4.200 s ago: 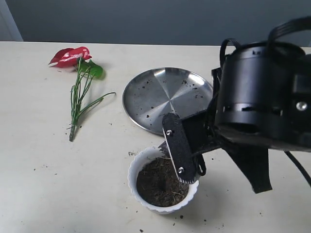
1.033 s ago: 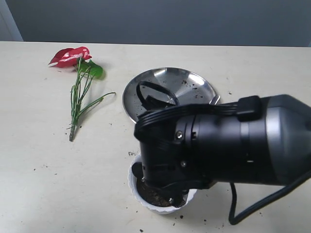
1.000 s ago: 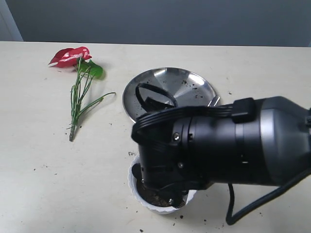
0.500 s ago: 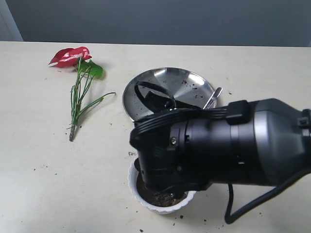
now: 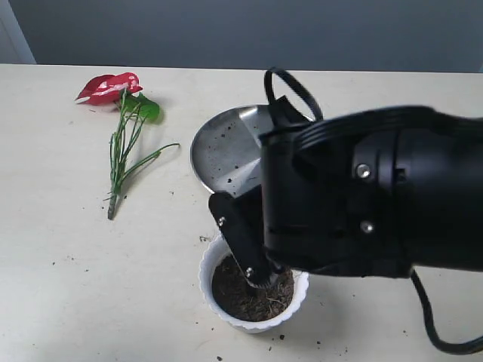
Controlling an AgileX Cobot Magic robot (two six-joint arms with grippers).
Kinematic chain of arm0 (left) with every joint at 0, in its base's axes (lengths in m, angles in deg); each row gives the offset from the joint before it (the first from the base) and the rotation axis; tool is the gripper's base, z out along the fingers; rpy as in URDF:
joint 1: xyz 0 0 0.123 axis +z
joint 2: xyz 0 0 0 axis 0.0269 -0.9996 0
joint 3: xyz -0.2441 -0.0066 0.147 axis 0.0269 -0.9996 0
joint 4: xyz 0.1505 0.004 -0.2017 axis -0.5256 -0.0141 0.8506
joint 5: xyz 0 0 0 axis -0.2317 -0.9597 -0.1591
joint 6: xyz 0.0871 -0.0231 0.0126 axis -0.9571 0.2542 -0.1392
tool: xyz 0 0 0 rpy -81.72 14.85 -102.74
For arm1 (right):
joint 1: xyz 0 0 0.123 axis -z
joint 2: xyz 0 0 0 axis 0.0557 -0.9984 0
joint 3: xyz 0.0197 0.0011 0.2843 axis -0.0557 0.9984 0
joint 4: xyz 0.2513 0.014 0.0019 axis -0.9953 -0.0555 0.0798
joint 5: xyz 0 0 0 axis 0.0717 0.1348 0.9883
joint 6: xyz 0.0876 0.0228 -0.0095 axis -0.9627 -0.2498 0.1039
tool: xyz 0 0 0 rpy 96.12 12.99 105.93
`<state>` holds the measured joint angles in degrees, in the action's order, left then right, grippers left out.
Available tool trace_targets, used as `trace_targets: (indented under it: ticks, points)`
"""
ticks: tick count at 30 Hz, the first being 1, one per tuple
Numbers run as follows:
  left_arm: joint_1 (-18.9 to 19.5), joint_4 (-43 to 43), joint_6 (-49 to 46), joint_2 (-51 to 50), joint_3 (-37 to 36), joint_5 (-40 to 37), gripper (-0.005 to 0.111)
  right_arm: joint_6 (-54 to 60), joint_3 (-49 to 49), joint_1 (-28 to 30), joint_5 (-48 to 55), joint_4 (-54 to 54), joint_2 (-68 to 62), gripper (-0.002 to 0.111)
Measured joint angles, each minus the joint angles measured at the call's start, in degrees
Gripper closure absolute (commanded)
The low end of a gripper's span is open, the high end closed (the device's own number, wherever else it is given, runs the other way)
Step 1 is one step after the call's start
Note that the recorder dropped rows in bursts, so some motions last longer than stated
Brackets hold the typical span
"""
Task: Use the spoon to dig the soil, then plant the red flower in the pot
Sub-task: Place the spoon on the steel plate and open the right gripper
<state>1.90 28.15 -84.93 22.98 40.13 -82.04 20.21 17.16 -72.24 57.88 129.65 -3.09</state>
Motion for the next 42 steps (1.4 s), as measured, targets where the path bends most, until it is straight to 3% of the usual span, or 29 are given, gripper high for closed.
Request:
trace_targets:
  ticks: [4,11,15,19,27,36,42]
  points:
    - [0.0,0.0,0.0,0.0,0.0,0.0,0.106,-14.38,0.0,3.97,-5.4,-2.78,1.08,0.109]
    - [0.0,0.0,0.0,0.0,0.0,0.0,0.106,-31.46,-0.62,18.38,-27.8,-5.18,-1.19,0.109]
    - [0.0,0.0,0.0,0.0,0.0,0.0,0.106,-34.95,-4.69,27.67,-34.14,-10.15,-6.62,0.109]
    - [0.0,0.0,0.0,0.0,0.0,0.0,0.106,-33.53,-11.54,33.23,-34.93,-16.39,-14.38,0.109]
    - [0.0,0.0,0.0,0.0,0.0,0.0,0.106,-19.46,-27.16,34.7,-29.06,-31.85,-29.5,0.109]
    - [0.0,0.0,0.0,0.0,0.0,0.0,0.106,-16.1,-35.3,34.7,-21.98,-30.68,-39.41,0.109]
    - [0.0,0.0,0.0,0.0,0.0,0.0,0.106,-16.1,-35.88,34.7,-21.52,-30.14,-40.24,0.088]
